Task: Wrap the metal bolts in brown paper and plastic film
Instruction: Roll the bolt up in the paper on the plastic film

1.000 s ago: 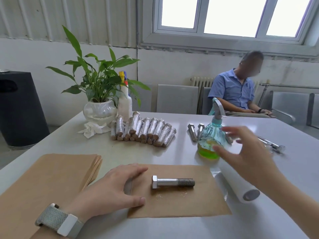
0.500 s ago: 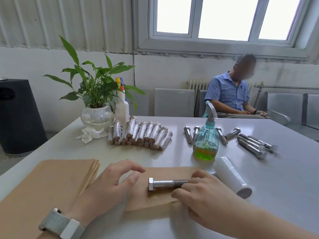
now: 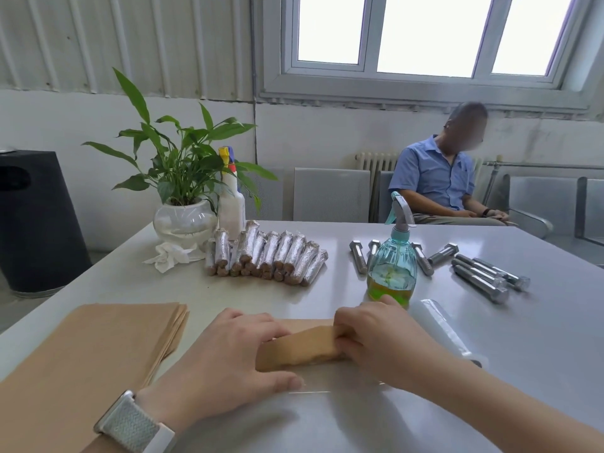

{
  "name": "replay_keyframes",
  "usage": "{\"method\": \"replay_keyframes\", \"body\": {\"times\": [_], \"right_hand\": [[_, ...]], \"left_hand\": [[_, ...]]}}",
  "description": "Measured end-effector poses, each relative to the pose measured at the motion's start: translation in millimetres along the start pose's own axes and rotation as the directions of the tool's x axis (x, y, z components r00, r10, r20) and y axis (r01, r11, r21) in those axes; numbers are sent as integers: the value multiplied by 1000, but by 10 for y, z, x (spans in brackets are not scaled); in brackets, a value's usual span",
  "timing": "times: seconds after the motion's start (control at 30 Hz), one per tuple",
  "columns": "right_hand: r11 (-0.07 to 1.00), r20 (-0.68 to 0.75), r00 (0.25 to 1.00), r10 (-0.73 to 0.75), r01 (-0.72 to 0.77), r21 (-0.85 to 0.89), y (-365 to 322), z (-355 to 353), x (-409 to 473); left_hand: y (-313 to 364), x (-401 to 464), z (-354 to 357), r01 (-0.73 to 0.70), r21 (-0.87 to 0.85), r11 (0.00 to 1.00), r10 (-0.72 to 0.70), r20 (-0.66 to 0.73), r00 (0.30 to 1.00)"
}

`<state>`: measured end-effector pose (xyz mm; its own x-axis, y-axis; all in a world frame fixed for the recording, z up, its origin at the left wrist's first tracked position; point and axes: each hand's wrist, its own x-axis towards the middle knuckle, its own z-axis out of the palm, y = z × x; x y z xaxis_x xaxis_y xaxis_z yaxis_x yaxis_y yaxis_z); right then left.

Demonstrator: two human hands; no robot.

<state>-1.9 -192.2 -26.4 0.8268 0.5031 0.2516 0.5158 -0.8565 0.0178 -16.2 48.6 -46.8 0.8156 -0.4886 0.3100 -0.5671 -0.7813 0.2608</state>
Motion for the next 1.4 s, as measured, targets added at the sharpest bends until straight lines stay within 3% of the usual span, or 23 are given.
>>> {"method": "replay_keyframes", "body": {"times": [0.2,0.37,0.47,0.57,0.7,0.83,0.93,1.03,1.17,1.4], "right_hand": [[996,-5,997,81,-80,42,-14,35,52],[991,-150,980,131,-127,33,-22,61,-2],[998,-261,965,16,-32,-59,-60,52,-61],[996,-179,984,-20,3,-93,-77,121,-90],[977,-57,997,53,-40,207,26,154,-87],[950,11,997,78,-77,304,29,127,-35],[942,42,994,102,-110,317,41,142,-3],[935,63,990,127,-141,327,45,135,-2],[926,79,989,127,-147,347,34,110,9],[913,116,990,85,-123,388,61,79,30]], "left_hand": [[117,202,86,55,181,982,-34,-116,993],[149,267,109,99,112,989,-88,-103,991],[169,325,114,141,77,987,-132,-108,985],[199,365,124,217,103,971,-205,-114,972],[295,405,158,295,177,939,-267,-164,950],[364,440,145,344,189,920,-305,-207,929],[421,463,118,278,231,932,-236,-196,952],[517,429,105,80,353,932,-14,-187,982],[478,307,181,-120,487,865,240,-192,951],[314,250,194,-118,527,841,156,-27,987]]}}
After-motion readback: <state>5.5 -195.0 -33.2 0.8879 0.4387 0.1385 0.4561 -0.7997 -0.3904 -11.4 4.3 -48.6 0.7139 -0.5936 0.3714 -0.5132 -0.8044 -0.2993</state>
